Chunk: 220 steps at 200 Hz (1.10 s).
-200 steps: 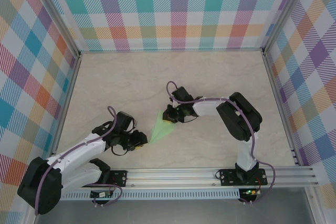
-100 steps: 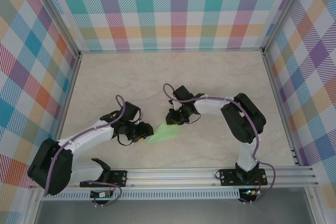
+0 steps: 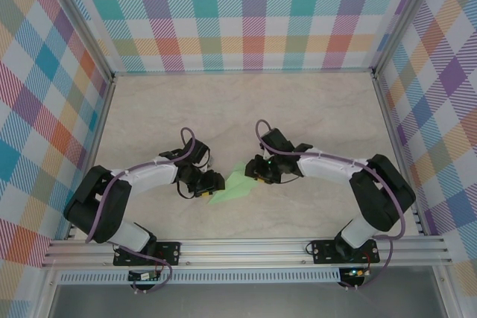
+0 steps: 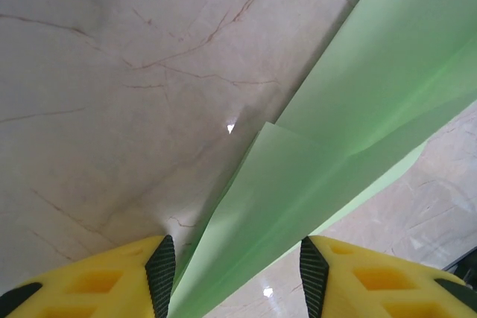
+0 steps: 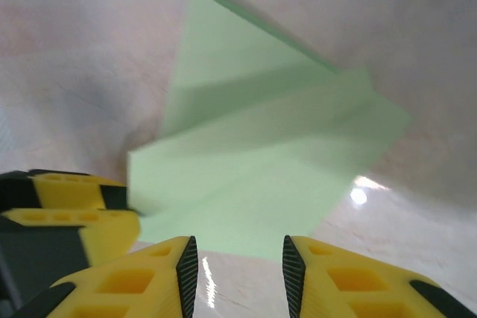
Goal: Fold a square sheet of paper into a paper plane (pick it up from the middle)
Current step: Fourth fold the wing at the center of the table.
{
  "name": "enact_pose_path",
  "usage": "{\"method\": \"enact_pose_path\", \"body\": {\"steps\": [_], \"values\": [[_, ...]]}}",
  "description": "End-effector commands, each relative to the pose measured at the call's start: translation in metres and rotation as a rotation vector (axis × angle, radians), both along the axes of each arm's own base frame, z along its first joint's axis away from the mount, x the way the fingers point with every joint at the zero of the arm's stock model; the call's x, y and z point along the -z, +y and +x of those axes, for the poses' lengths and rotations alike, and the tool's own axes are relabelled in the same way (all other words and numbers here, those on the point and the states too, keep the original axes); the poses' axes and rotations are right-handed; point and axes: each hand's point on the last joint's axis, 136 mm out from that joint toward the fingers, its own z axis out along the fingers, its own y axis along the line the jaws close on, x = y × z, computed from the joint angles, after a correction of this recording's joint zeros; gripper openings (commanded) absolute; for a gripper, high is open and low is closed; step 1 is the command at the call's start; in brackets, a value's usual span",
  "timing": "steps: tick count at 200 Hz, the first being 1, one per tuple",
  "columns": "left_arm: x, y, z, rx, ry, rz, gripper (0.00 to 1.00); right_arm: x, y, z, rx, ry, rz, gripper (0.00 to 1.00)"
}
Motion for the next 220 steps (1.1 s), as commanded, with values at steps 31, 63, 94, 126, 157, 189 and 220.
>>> {"method": "enact_pose_path", "body": {"steps": [31, 63, 94, 126, 157, 189, 220], "values": [[0.01, -0.001, -0.009, 0.006, 0.049, -0.01, 0.35, 0.007, 0.016, -0.023, 0.068, 0.112, 0.085, 0.38], [0.011, -0.004, -0.016, -0.023, 0.081, -0.045, 0.27, 0.022, 0.018, -0.027, 0.157, 0.161, 0.06, 0.38], [0.01, -0.008, -0.022, -0.06, 0.098, -0.079, 0.26, 0.033, 0.014, -0.026, 0.232, 0.189, 0.057, 0.39], [0.011, -0.009, -0.026, -0.061, 0.106, -0.08, 0.26, 0.038, 0.008, -0.028, 0.249, 0.19, 0.025, 0.4], [0.007, -0.013, -0.026, -0.039, 0.107, -0.088, 0.26, 0.032, 0.014, -0.023, 0.239, 0.151, 0.058, 0.38], [0.007, -0.007, -0.027, -0.017, 0.106, -0.042, 0.25, 0.041, 0.004, -0.024, 0.297, 0.172, 0.004, 0.35], [0.008, -0.007, -0.029, 0.0, 0.11, -0.038, 0.24, 0.04, 0.011, -0.02, 0.288, 0.152, 0.038, 0.35]]}}
